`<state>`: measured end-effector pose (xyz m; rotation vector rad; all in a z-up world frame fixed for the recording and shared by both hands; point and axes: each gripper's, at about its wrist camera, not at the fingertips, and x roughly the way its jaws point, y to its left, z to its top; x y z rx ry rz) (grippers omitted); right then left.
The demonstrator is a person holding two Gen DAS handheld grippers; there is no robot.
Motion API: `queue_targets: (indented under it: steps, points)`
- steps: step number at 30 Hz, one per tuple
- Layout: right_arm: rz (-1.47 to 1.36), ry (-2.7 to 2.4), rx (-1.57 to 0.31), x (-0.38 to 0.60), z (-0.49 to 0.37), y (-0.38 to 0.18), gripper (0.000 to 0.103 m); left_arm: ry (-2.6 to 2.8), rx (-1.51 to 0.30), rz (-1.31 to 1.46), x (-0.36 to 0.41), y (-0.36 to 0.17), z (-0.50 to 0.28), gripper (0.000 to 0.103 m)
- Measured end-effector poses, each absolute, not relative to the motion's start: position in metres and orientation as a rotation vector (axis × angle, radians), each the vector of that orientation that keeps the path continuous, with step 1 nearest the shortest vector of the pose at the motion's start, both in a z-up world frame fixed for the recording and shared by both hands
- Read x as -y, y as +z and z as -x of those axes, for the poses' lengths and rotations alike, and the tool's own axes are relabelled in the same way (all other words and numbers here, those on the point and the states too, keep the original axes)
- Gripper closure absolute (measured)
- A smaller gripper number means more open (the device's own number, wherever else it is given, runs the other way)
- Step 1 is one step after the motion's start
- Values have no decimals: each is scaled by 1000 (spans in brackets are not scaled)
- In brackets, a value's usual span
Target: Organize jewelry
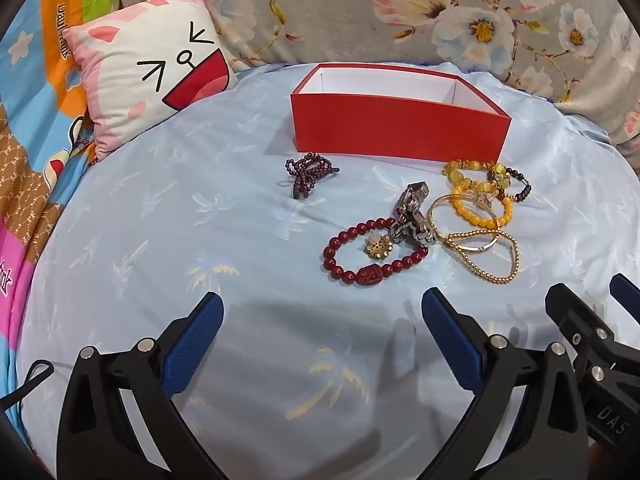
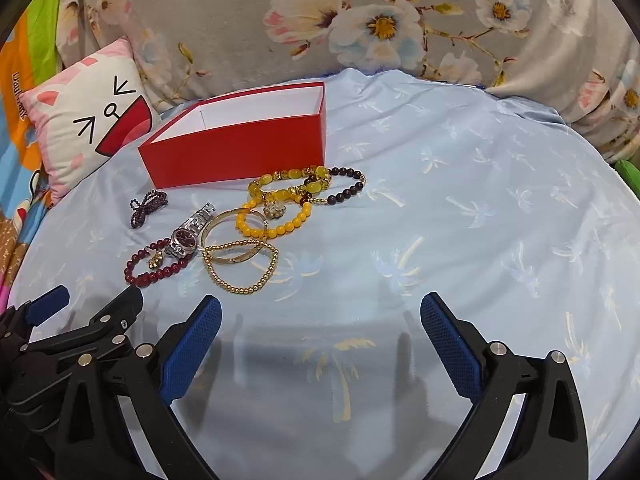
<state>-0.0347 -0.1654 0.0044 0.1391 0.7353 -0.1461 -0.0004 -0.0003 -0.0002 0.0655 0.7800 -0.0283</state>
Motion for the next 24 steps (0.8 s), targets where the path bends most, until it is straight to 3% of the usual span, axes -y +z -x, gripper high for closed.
queue_targets:
  steps: [24]
  points:
    - [-133,-146,-719,167,38,8,7,-25,-771,-75,0,3,2,8]
